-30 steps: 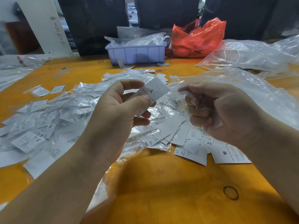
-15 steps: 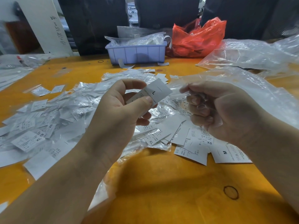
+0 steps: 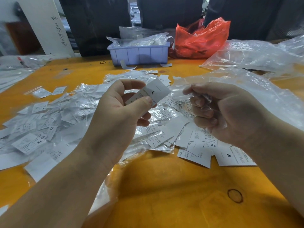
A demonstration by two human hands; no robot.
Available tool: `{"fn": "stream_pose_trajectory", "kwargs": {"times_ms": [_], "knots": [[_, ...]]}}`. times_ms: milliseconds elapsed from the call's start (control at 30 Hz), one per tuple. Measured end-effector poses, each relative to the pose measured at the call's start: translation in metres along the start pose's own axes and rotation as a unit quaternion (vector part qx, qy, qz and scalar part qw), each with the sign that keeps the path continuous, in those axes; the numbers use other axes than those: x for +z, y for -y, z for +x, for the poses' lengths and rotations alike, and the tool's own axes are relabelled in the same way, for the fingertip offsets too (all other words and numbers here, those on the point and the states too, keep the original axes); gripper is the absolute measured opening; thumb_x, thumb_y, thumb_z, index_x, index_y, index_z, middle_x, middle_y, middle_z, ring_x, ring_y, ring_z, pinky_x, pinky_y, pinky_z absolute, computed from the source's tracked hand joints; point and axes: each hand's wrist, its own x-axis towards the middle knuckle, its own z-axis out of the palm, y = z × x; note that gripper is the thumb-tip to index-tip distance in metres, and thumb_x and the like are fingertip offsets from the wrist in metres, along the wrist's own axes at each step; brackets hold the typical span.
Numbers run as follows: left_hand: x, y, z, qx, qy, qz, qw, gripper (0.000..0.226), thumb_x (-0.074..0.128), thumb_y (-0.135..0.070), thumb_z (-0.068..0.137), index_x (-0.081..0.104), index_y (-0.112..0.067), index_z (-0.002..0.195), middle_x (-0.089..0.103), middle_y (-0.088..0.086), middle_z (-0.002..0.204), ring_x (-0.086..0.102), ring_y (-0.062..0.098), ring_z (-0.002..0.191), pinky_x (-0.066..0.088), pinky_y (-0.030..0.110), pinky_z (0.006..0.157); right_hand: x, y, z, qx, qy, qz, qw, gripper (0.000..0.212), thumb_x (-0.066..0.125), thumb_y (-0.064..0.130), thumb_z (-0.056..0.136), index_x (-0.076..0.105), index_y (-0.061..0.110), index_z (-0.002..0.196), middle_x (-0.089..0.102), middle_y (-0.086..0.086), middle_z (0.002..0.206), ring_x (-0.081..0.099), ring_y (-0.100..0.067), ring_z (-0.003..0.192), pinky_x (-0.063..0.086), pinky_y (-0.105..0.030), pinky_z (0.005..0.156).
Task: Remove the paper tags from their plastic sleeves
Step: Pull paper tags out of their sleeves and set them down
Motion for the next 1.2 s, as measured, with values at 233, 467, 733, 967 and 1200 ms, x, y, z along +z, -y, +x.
{"fn": "stream_pose_trajectory", "kwargs": {"times_ms": [233, 467, 733, 967, 1200], "knots": [[0.0014, -0.0001, -0.0023, -0.003, 0.007, 0.007, 1.000, 0.030, 0.067, -0.021, 0.073, 0.063, -0.028, 0.102, 0.073, -0.007, 0.079, 0.062, 0.009, 0.061, 0.053, 0.023, 0.057, 0.0007, -0.0009, -0.0003, 0.003, 0.002, -0.004, 1.000, 0.024, 0.049, 0.015, 0.094, 0.068, 0.009, 0.079, 0.039, 0.003, 0.056, 0.027, -0.008, 0.043, 0.016, -0.018, 0.036], [0.0034, 0.0012, -0.0040, 0.003, 0.017, 0.020, 1.000, 0.025, 0.066, -0.006, 0.089, 0.063, -0.027, 0.102, 0.072, -0.002, 0.082, 0.062, 0.010, 0.061, 0.054, 0.022, 0.057, 0.0024, -0.0021, -0.0006, 0.004, -0.003, -0.016, 1.000, 0.022, 0.050, 0.014, 0.094, 0.067, 0.009, 0.082, 0.039, 0.002, 0.057, 0.026, -0.009, 0.045, 0.017, -0.018, 0.036], [0.0061, 0.0020, -0.0052, 0.000, 0.049, 0.055, 0.997, 0.029, 0.067, -0.025, 0.073, 0.063, -0.030, 0.101, 0.071, -0.006, 0.076, 0.063, 0.010, 0.061, 0.054, 0.022, 0.059, 0.0021, -0.0026, -0.0012, 0.003, -0.006, -0.028, 1.000, 0.021, 0.051, 0.015, 0.094, 0.068, 0.009, 0.082, 0.040, 0.002, 0.058, 0.027, -0.009, 0.046, 0.019, -0.019, 0.037], [0.0053, 0.0034, -0.0055, 0.000, 0.060, 0.072, 0.996, 0.030, 0.066, -0.027, 0.073, 0.062, -0.032, 0.103, 0.071, -0.007, 0.078, 0.065, 0.012, 0.064, 0.055, 0.025, 0.061, 0.0017, -0.0033, -0.0012, 0.006, -0.007, -0.043, 0.999, 0.017, 0.054, 0.017, 0.091, 0.066, 0.008, 0.082, 0.040, 0.003, 0.058, 0.026, -0.009, 0.046, 0.018, -0.019, 0.038], [0.0040, 0.0019, -0.0056, 0.015, 0.045, 0.114, 0.992, 0.013, 0.062, -0.020, 0.082, 0.073, -0.026, 0.084, 0.071, -0.006, 0.076, 0.064, 0.008, 0.062, 0.055, 0.023, 0.054, 0.0039, -0.0030, -0.0034, -0.005, 0.037, -0.073, 0.997, 0.019, 0.062, 0.030, 0.072, 0.060, 0.010, 0.071, 0.037, 0.003, 0.055, 0.024, -0.009, 0.046, 0.015, -0.021, 0.040]]}}
